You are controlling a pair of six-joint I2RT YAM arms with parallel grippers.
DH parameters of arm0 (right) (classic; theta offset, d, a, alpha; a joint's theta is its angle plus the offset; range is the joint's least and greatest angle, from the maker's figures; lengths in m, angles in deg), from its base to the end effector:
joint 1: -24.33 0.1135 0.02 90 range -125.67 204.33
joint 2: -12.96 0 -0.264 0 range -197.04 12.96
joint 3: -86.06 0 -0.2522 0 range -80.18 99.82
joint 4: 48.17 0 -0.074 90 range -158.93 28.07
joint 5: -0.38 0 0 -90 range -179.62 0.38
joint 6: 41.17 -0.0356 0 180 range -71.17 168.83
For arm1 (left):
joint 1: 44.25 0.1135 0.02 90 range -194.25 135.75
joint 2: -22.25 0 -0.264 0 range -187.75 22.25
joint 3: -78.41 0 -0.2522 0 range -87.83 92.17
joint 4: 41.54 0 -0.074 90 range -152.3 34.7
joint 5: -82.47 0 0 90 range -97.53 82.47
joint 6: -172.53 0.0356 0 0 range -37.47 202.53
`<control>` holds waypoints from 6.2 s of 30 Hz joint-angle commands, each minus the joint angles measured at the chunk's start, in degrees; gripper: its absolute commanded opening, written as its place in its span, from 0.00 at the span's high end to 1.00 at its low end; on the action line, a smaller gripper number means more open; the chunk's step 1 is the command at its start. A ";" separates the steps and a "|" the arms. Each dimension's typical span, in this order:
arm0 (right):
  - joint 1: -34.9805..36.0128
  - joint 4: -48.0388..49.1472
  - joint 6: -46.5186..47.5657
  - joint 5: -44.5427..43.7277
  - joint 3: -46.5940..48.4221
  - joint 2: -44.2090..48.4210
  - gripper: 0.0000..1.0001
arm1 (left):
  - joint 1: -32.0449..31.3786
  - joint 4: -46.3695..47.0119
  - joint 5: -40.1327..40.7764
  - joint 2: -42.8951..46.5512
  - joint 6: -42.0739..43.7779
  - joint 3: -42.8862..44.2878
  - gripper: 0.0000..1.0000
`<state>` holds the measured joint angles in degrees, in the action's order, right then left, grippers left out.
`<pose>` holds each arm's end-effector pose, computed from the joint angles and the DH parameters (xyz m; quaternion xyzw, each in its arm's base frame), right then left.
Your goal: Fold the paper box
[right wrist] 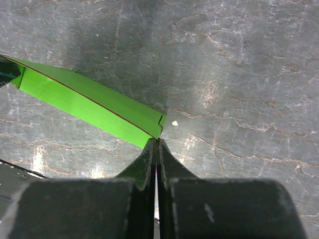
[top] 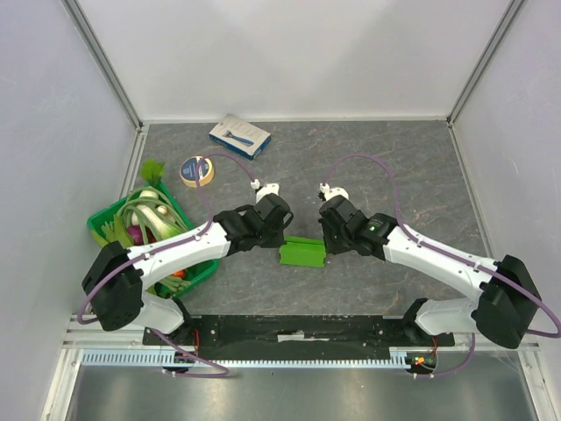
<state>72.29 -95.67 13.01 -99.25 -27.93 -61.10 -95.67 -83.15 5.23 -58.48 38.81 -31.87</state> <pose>0.1778 0.1883 0.2421 -0.0759 0.9491 0.1373 0.2732 0.1876 -0.2226 0.2395 0.0277 0.9417 -0.1640 0.2926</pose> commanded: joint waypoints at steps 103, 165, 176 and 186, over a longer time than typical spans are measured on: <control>0.04 5.94 -20.42 -2.08 -9.00 19.57 0.09 | -18.10 16.52 24.77 6.99 -7.95 -22.48 0.98; 16.28 46.01 -5.07 -37.92 -26.40 15.53 0.02 | -21.79 18.98 27.94 8.48 -7.95 -24.85 0.98; 18.04 63.69 1.01 -38.62 -34.93 10.08 0.04 | -22.67 15.91 30.31 5.94 -10.15 -22.13 0.98; 21.38 68.63 -0.75 -43.62 -41.17 6.66 0.04 | -23.73 15.29 30.05 8.92 -11.29 -23.35 0.71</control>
<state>92.32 -29.16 12.56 -138.00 -66.25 -51.94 -118.31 -61.38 37.22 -50.11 30.65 -52.83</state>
